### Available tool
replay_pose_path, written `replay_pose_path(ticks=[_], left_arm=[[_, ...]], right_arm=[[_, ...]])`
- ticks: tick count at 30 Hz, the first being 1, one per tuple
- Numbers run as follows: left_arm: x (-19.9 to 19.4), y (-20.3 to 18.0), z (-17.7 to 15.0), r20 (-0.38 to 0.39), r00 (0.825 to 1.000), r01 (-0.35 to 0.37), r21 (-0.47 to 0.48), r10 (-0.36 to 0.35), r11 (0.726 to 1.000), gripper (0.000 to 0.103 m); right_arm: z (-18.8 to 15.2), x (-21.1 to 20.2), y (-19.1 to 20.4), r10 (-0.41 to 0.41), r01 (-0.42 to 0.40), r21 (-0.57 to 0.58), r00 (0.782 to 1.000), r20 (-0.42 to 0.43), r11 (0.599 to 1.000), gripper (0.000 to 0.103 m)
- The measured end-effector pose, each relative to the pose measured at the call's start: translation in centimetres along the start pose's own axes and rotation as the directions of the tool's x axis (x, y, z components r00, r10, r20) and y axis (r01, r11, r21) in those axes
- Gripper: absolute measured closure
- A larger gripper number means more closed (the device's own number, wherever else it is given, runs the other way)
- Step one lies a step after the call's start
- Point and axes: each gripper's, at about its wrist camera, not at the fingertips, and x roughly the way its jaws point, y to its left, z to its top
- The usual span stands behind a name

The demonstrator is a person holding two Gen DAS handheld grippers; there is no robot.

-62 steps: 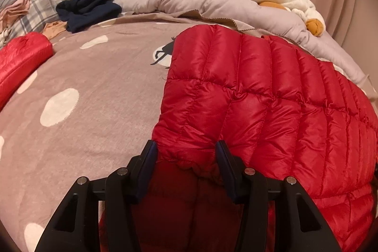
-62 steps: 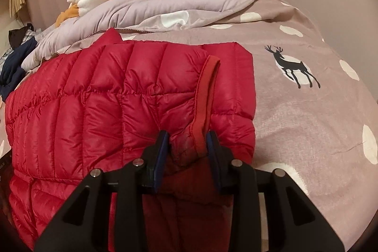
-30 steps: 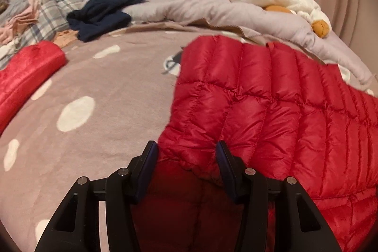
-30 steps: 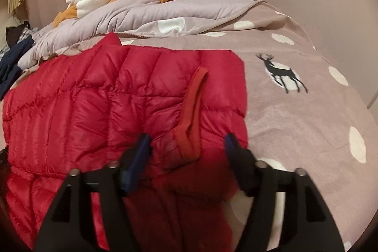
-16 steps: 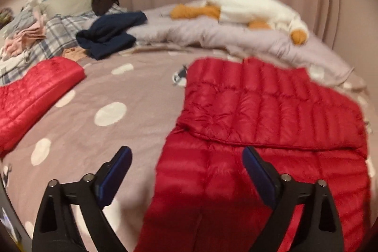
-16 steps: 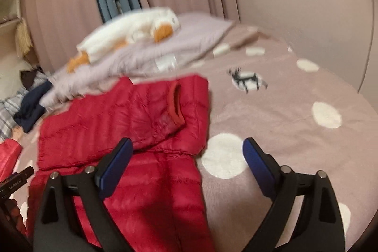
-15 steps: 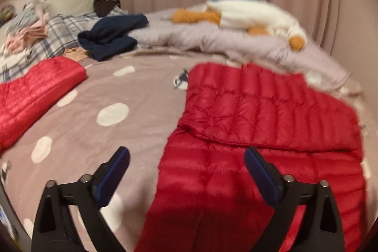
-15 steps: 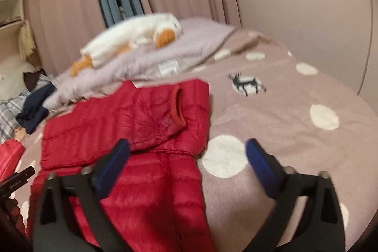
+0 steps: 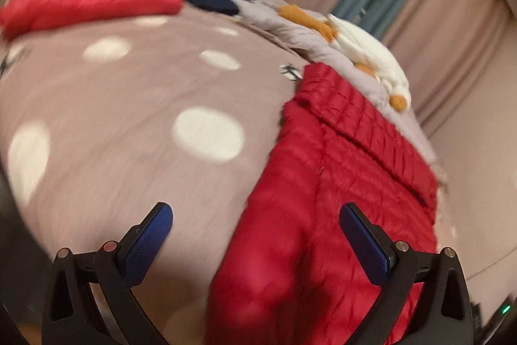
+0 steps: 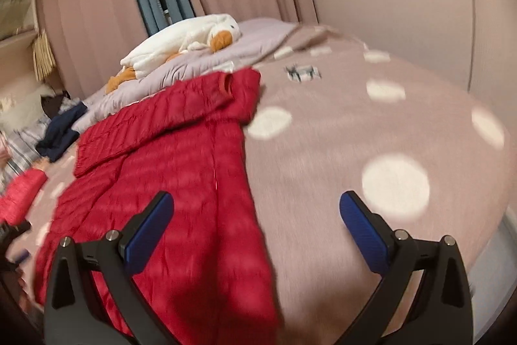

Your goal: Fold large clothes

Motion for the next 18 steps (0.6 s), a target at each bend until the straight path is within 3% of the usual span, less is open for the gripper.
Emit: replay_pose_path(ticks=[3, 6, 9, 12, 15, 18], left_arm=[[-0.4, 1.7, -1.5, -0.009, 0.995, 0.099, -0.09, -0.101, 0.991, 0.001], [-1.0, 1.2, -2.2, -0.003, 0.988, 0.154, -0.088, -0.155, 0.984, 0.001], [-0.2, 0.7, -3.0, -0.054, 0.96, 0.263, -0.148, -0.273, 0.953, 0.001], [0.8, -0.4, -3.5, -0.115, 0.917, 0.36, -0.169, -0.382, 0.917, 0.001], [1.7, -2.0, -3.8, -0.154, 0.896, 0.393, -0.162, -0.417, 0.905, 0.001], [2.3, -2.4, -3.8, -0.153, 0.896, 0.394, -0.165, -0.418, 0.904, 0.002]], right_arm=[[-1.6, -0.5, -1.1, 0.057, -0.054, 0.095, 0.998, -0.029, 0.994, 0.0], [-3.1, -0.2, -0.9, 0.129, -0.118, 0.18, 0.99, -0.055, 0.977, 0.0], [-4.5, -0.2, 0.3, 0.159, -0.147, 0.209, 0.986, -0.042, 0.967, 0.0], [-5.8, 0.0, 2.8, 0.23, -0.218, 0.16, 0.971, -0.064, 0.963, 0.0], [-6.7, 0.1, 4.8, 0.214, -0.207, 0.1, 0.974, -0.071, 0.973, 0.0], [-7.0, 0.3, 5.6, 0.23, -0.222, 0.107, 0.971, -0.072, 0.969, 0.0]])
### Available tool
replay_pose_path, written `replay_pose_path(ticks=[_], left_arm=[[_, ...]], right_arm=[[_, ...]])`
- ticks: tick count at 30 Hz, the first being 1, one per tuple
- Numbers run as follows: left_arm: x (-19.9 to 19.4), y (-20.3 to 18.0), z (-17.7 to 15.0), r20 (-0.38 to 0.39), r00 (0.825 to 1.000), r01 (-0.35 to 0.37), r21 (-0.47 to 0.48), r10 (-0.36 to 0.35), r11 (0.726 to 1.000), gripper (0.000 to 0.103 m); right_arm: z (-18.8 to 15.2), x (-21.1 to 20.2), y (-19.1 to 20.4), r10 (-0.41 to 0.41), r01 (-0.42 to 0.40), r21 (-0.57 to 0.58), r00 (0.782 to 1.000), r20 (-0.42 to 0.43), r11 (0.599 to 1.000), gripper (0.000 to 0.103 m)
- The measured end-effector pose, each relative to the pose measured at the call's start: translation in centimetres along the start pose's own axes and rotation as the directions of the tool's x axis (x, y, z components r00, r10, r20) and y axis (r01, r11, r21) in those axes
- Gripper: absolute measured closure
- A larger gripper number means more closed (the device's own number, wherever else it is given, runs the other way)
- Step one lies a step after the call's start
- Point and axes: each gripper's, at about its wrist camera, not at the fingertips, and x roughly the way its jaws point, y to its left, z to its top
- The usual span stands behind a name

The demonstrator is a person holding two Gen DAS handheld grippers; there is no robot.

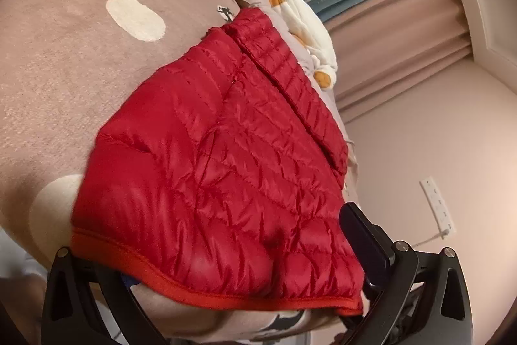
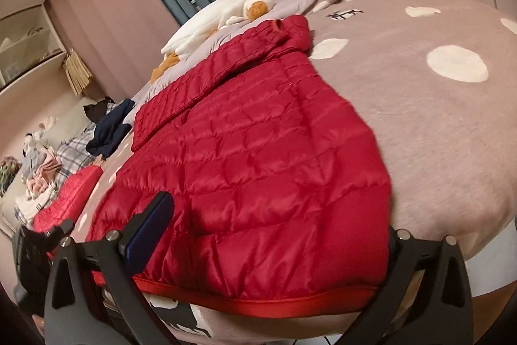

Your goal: Fold large clothes

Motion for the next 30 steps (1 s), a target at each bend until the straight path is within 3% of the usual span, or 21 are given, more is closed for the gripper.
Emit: replay_pose_path(ticks=[2, 5, 9, 13, 16, 18, 19, 21, 23, 24, 28, 30], left_arm=[[0.2, 0.0, 0.1, 0.002, 1.0, -0.015, 0.001, 0.015, 1.0, 0.009], [0.2, 0.1, 0.0, 0.016, 0.996, -0.085, 0.007, 0.084, 0.996, 0.031], [0.4, -0.4, -0.5, 0.027, 0.992, -0.126, 0.043, 0.125, 0.991, 0.033], [0.9, -0.8, -0.7, 0.031, 0.987, -0.157, 0.076, 0.155, 0.985, 0.033], [0.7, -0.3, -0.4, 0.032, 0.986, -0.166, 0.047, 0.164, 0.985, 0.044], [0.7, 0.1, -0.3, 0.027, 0.981, -0.194, 0.044, 0.193, 0.98, 0.057], [0.7, 0.2, -0.3, 0.024, 0.981, -0.194, 0.049, 0.193, 0.98, 0.057], [0.8, 0.1, -0.3, 0.001, 0.987, -0.159, 0.052, 0.159, 0.986, 0.057], [1.4, 0.2, -0.2, -0.086, 0.995, -0.051, 0.042, 0.054, 0.998, 0.057], [2.0, 0.4, -0.3, -0.144, 0.989, 0.015, 0.016, -0.013, 1.0, 0.057], [2.5, 0.7, -0.6, -0.113, 0.994, -0.007, 0.01, 0.008, 1.0, 0.058], [2.6, 0.8, -0.5, -0.098, 0.995, -0.031, 0.007, 0.031, 1.0, 0.069]], right_arm=[[0.2, 0.0, -0.6, 0.049, -0.048, 0.056, 0.999, -0.002, 0.997, 0.0], [0.7, 0.2, -1.5, 0.127, -0.125, 0.166, 0.992, -0.003, 0.978, 0.004], [1.0, -0.1, -1.9, 0.246, -0.235, 0.286, 0.969, -0.005, 0.929, 0.008], [0.1, 0.4, -0.4, 0.401, -0.369, 0.335, 0.915, -0.031, 0.867, 0.009], [-0.2, 1.0, 0.8, 0.297, -0.272, 0.263, 0.953, -0.063, 0.926, 0.014], [0.0, 1.1, 1.0, 0.228, -0.21, 0.229, 0.972, -0.056, 0.951, 0.025], [0.1, 1.0, 1.1, 0.198, -0.185, 0.202, 0.979, -0.046, 0.962, 0.026], [0.6, 1.1, 1.0, 0.17, -0.161, 0.18, 0.985, -0.039, 0.971, 0.026], [0.7, 1.2, 0.8, 0.163, -0.155, 0.181, 0.986, -0.035, 0.971, 0.026], [0.6, 1.2, 0.5, 0.164, -0.156, 0.181, 0.986, -0.032, 0.971, 0.026], [0.7, 1.7, 0.8, 0.144, -0.137, 0.161, 0.989, -0.029, 0.977, 0.025], [0.7, 1.9, 0.9, 0.135, -0.13, 0.148, 0.99, -0.027, 0.98, 0.026]])
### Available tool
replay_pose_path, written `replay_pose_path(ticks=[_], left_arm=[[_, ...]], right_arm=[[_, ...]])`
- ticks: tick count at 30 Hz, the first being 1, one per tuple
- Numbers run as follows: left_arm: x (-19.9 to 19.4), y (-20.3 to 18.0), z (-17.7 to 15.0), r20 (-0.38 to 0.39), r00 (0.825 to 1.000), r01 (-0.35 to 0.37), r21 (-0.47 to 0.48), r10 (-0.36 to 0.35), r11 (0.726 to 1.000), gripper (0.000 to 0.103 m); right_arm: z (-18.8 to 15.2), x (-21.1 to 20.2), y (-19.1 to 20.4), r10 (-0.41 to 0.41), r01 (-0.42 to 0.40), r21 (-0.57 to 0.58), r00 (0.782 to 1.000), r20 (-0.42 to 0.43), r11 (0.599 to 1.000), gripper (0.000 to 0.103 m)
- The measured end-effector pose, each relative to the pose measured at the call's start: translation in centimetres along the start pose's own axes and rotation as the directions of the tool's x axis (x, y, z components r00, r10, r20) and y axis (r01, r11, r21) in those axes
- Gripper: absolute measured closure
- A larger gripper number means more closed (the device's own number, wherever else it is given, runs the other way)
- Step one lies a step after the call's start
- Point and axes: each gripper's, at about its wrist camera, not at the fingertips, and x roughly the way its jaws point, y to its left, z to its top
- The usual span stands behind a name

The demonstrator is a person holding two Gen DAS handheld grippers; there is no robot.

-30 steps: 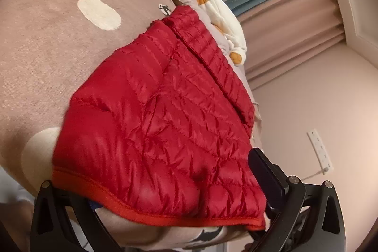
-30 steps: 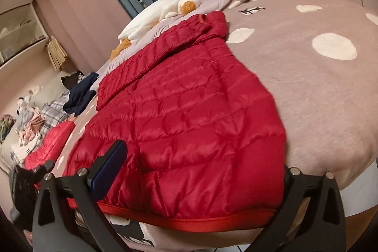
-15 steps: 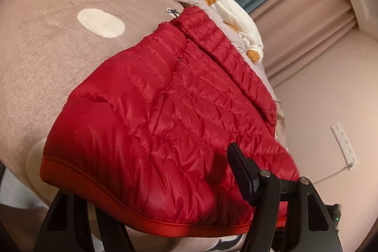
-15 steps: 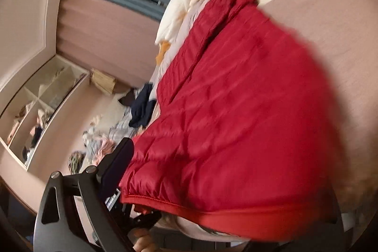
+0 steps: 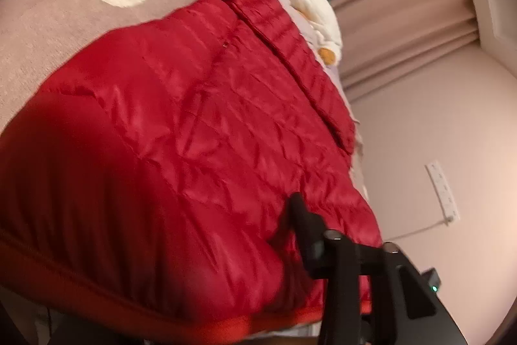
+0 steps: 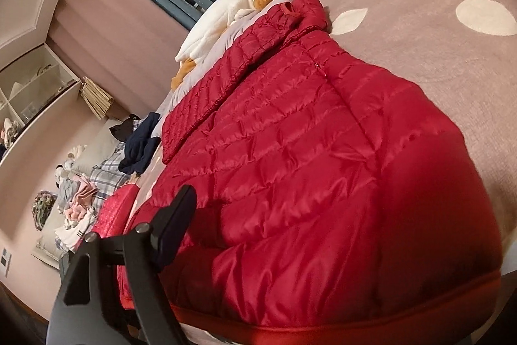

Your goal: Fold large clothes

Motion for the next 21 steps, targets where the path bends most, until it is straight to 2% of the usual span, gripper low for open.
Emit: replay_pose_path(ticks=[3, 5, 7, 9, 11, 14, 17, 21], left_arm=[[0.3, 0.4, 0.0, 0.013, 1.0, -0.022, -0.022, 0.023, 1.0, 0.077], [0.6, 0.3, 0.0, 0.027, 0.999, -0.037, -0.018, 0.038, 0.999, 0.078], [0.6, -0.3, -0.4, 0.049, 0.997, -0.064, 0.007, 0.063, 0.998, 0.079], [0.7, -1.0, -0.8, 0.071, 0.992, -0.104, 0.049, 0.1, 0.993, 0.079], [0.7, -1.6, -1.2, 0.093, 0.986, -0.145, 0.083, 0.137, 0.986, 0.079], [0.5, -2.4, -1.6, 0.13, 0.972, -0.213, 0.139, 0.195, 0.967, 0.079], [0.7, -3.6, -2.2, 0.169, 0.951, -0.29, 0.208, 0.258, 0.934, 0.079], [0.7, -4.1, -2.7, 0.198, 0.932, -0.349, 0.262, 0.303, 0.9, 0.079]], right_arm=[[-0.1, 0.2, 0.0, -0.025, 0.025, -0.028, 1.0, -0.001, 0.999, 0.029], [-0.2, 0.4, 0.1, -0.057, 0.056, -0.064, 0.998, -0.002, 0.996, 0.035], [-0.3, 0.6, 0.1, -0.1, 0.101, -0.1, 0.995, 0.009, 0.99, 0.044], [-0.4, 0.7, -0.4, -0.16, 0.162, -0.115, 0.987, 0.029, 0.98, 0.068], [-0.3, 0.9, -0.9, -0.172, 0.176, -0.112, 0.984, 0.038, 0.978, 0.076], [0.0, 0.7, -1.5, -0.166, 0.168, -0.101, 0.986, 0.032, 0.981, 0.078], [-0.2, 0.7, -1.3, -0.177, 0.18, -0.12, 0.984, 0.036, 0.976, 0.08], [-0.3, 0.7, -0.9, -0.187, 0.191, -0.121, 0.982, 0.041, 0.974, 0.08]])
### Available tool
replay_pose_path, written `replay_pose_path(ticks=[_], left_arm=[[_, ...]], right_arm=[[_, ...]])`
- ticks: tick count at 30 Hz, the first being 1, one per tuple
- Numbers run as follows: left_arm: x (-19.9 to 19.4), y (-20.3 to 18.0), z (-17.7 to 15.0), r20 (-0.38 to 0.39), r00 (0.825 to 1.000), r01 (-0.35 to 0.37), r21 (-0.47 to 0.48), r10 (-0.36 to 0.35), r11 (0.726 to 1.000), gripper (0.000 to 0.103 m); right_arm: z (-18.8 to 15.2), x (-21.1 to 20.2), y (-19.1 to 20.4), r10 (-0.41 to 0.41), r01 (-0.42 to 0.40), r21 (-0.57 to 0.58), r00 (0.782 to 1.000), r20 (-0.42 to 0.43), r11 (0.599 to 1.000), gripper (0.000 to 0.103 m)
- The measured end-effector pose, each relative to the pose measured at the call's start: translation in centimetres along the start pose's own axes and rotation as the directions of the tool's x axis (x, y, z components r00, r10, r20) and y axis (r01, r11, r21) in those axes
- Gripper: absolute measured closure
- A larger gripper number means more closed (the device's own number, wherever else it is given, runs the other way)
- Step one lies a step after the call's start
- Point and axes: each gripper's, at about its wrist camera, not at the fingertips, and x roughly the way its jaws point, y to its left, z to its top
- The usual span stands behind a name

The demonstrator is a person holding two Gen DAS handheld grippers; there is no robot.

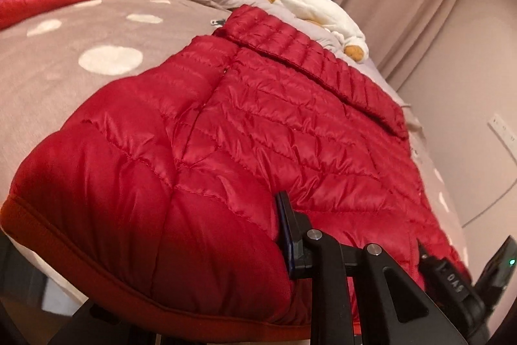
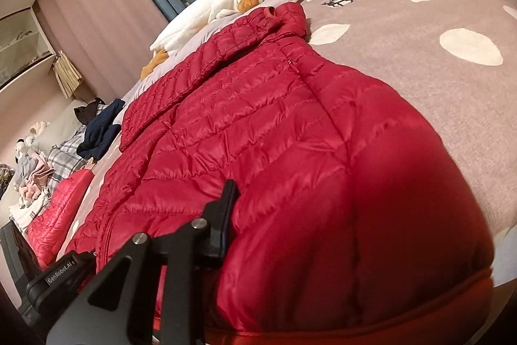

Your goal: Fold large clothes

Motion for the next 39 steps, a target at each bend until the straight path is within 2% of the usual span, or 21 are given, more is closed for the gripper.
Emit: replay_pose_path(ticks=[6, 11, 15, 18, 22, 26, 27, 30, 32, 36, 39], left_arm=[[0.5, -0.6, 0.6, -0.001, 0.999, -0.041, 0.004, 0.041, 0.999, 0.079], [-0.1, -1.6, 0.7, 0.015, 0.994, -0.108, 0.03, 0.107, 0.994, 0.079], [-1.5, -2.5, 0.7, 0.079, 0.982, -0.176, 0.09, 0.169, 0.98, 0.081], [-3.3, -2.8, 1.0, 0.153, 0.974, -0.181, 0.099, 0.164, 0.979, 0.083], [-6.0, -4.0, 1.8, 0.232, 0.96, -0.192, 0.137, 0.157, 0.972, 0.083], [-9.9, -6.1, 2.3, 0.344, 0.931, -0.19, 0.167, 0.124, 0.967, 0.084], [-11.3, -6.6, 2.5, 0.387, 0.915, -0.19, 0.164, 0.114, 0.968, 0.083], [-14.3, -7.7, 3.3, 0.461, 0.884, -0.161, 0.154, 0.073, 0.975, 0.084], [-15.4, -8.4, 3.9, 0.476, 0.876, -0.169, 0.159, 0.075, 0.973, 0.084], [-18.0, -9.3, 4.9, 0.521, 0.853, -0.137, 0.173, 0.028, 0.975, 0.084], [-18.3, -9.8, 5.8, 0.542, 0.84, -0.119, 0.18, 0.003, 0.976, 0.084]], right_arm=[[0.1, -0.2, 0.1, 0.009, -0.009, 0.016, 1.0, -0.002, 1.0, 0.081], [0.5, -0.8, -0.2, 0.032, -0.032, 0.04, 0.999, -0.001, 0.999, 0.083], [0.8, -2.0, 0.5, 0.024, -0.023, -0.027, 0.999, 0.033, 0.999, 0.087], [1.1, -3.4, 1.3, 0.025, -0.017, -0.101, 0.997, 0.078, 0.995, 0.089], [2.1, -5.7, 1.4, 0.092, -0.081, -0.092, 0.988, 0.126, 0.992, 0.09], [3.5, -9.0, 2.7, 0.123, -0.091, -0.149, 0.969, 0.217, 0.985, 0.09], [3.9, -9.9, 2.9, 0.139, -0.104, -0.155, 0.961, 0.238, 0.982, 0.09], [5.3, -12.7, 3.6, 0.183, -0.144, -0.154, 0.942, 0.28, 0.977, 0.09], [6.5, -14.5, 4.4, 0.195, -0.155, -0.156, 0.937, 0.289, 0.976, 0.09], [7.7, -17.1, 5.4, 0.224, -0.179, -0.17, 0.928, 0.299, 0.969, 0.089], [8.3, -18.7, 6.0, 0.248, -0.192, -0.196, 0.915, 0.319, 0.962, 0.088]])
